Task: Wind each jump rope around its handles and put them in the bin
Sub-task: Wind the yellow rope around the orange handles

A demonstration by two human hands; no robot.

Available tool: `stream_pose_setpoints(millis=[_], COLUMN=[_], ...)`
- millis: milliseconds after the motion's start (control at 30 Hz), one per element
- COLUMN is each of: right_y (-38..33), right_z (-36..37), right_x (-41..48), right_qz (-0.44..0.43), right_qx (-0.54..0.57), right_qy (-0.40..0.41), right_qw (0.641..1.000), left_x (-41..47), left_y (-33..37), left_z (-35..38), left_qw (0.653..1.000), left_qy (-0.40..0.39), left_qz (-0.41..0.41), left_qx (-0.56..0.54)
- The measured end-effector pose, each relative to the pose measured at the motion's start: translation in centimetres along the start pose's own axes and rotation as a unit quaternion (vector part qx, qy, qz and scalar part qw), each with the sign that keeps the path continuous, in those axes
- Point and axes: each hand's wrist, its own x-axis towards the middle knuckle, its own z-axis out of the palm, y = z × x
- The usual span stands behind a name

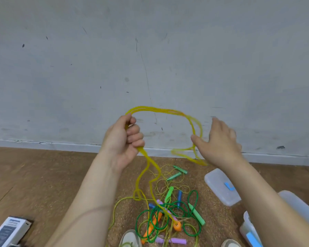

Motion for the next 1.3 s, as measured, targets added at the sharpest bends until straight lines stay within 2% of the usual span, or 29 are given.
stream_pose_setpoints(millis=[33,67,100,133,167,200,267,333,433,500,600,667,700,733,767,800,833,867,933,967,1000,1033,1067,1100,1167,1200,1233,1300], right_y=[-0.8,-1.8,-2.8,-3.7,-4.2,-4.6,-4.4,-3.0,0.1,1.6,1.0,-0.5,-1.5,-2.4,-3.2,-3.8,-4.2,-4.6,-5.0,-5.1,-5.2,-5.3,-5.4,-5.5,-5.5,-5.5,-5.4,-5.2], right_z=[0.0,-0.1,0.2,1.0,2.0,3.0,4.4,4.5,2.8,2.0,0.8,-0.3,-0.8,-1.3,-1.6,-1.8,-1.9,-1.9,-1.8,-1.6,-1.5,-1.4,-1.3,-1.3,-1.5,-1.5,-1.6,-1.6], right_x=[-0.6,-1.3,-2.2,-3.1,-3.9,-4.6,-5.0,-3.9,-1.7,-0.6,-0.7,-1.3,-1.6,-2.0,-2.2,-2.3,-2.3,-2.3,-2.2,-2.2,-2.2,-2.2,-2.3,-2.3,-2.4,-2.5,-2.4,-2.2], right_qz=[-0.042,-0.064,-0.072,-0.074,-0.099,-0.135,-0.182,-0.189,-0.152,-0.126,-0.122,-0.104,-0.089,-0.074,-0.06,-0.049,-0.038,-0.026,0.0,0.011,0.018,0.022,0.026,0.03,0.04,0.046,0.054,0.073], right_qx=[0.061,0.209,0.334,0.403,0.398,0.353,0.261,0.158,0.015,0.007,0.137,0.296,0.373,0.442,0.495,0.531,0.555,0.574,0.605,0.617,0.624,0.627,0.631,0.637,0.65,0.654,0.656,0.666], right_qy=[0.017,-0.027,-0.135,-0.251,-0.338,-0.387,-0.422,-0.436,-0.394,-0.336,-0.25,-0.215,-0.2,-0.186,-0.171,-0.159,-0.151,-0.146,-0.138,-0.135,-0.134,-0.133,-0.133,-0.133,-0.127,-0.121,-0.113,-0.099], right_qw=[0.997,0.975,0.93,0.877,0.847,0.841,0.849,0.866,0.906,0.933,0.951,0.925,0.902,0.875,0.85,0.831,0.817,0.806,0.784,0.775,0.77,0.767,0.764,0.759,0.748,0.745,0.744,0.736], left_x=[0.0,0.0,0.0,0.0,0.0,-0.1,-0.1,-0.2,-0.4,-0.2,0.7,1.4,1.4,1.2,0.5,0.0,-0.6,-1.0,-1.7,-2.0,-2.5,-3.2,-3.6,-4.1,-4.2,-3.9,-3.7,-3.4], left_y=[0.0,0.0,0.0,-0.1,0.0,0.1,1.0,2.6,4.9,5.3,5.1,4.5,4.0,3.2,2.5,1.8,1.2,0.8,0.5,0.5,0.7,0.8,0.6,0.1,-1.5,-2.4,-2.9,-3.4], left_z=[0.5,0.9,1.2,1.4,1.6,1.7,1.4,0.0,-3.5,-5.1,-6.3,-6.9,-7.1,-7.1,-6.6,-6.0,-5.3,-4.6,-3.2,-2.5,-1.6,-0.7,0.0,0.6,1.0,0.9,1.0,1.2], left_qw=[0.998,0.993,0.987,0.981,0.976,0.971,0.961,0.945,0.922,0.921,0.929,0.925,0.894,0.844,0.792,0.761,0.76,0.771,0.783,0.804,0.846,0.889,0.911,0.906,0.856,0.824,0.789,0.72], left_qy=[-0.025,-0.048,-0.068,-0.084,-0.096,-0.101,-0.075,-0.013,0.088,0.167,0.264,0.281,0.263,0.22,0.17,0.126,0.091,0.072,0.055,0.052,0.031,-0.007,-0.057,-0.109,-0.178,-0.171,-0.13,-0.03], left_qz=[-0.003,-0.005,-0.006,-0.002,0.005,0.017,0.063,0.13,0.214,0.235,0.248,0.196,0.142,0.08,0.025,-0.024,-0.051,-0.038,0.085,0.145,0.173,0.163,0.138,0.115,0.077,0.083,0.12,0.282], left_qx=[-0.058,-0.107,-0.144,-0.173,-0.196,-0.217,-0.258,-0.3,-0.31,-0.262,-0.077,0.166,0.334,0.482,0.586,0.636,0.642,0.632,0.614,0.574,0.503,0.428,0.385,0.391,0.48,0.534,0.588,0.633])
